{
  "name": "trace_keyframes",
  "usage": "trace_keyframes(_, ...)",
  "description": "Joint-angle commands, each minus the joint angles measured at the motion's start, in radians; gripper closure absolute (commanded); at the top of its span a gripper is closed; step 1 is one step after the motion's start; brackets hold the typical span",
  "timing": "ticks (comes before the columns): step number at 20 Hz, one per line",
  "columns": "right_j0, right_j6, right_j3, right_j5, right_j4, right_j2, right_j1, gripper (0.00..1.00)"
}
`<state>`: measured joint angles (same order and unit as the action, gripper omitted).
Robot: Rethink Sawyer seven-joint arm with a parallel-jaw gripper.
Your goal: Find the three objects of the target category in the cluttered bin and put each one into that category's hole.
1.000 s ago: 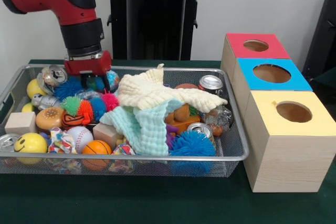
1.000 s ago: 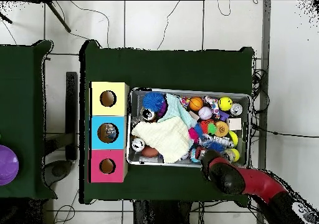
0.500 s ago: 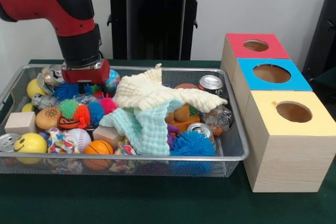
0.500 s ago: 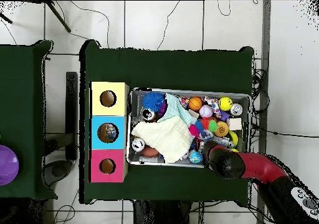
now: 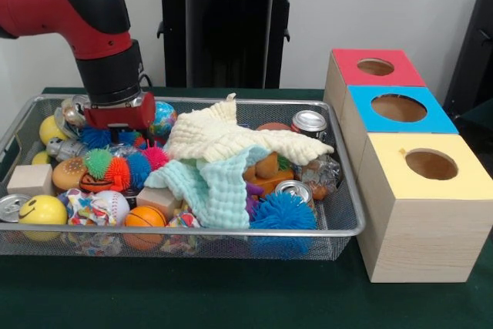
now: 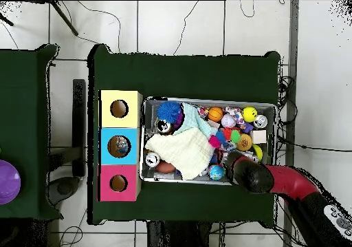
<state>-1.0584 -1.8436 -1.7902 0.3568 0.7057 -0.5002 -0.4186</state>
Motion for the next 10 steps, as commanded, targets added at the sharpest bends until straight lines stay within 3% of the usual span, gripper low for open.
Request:
trace_keyframes(1,-0.017,0.101,0.115,0.013,-0.019,-0.127,0.039,0.00)
trace_keyframes(10,-0.080,0.140,0.087,0.064,-0.036,-0.185,0.028,0.00)
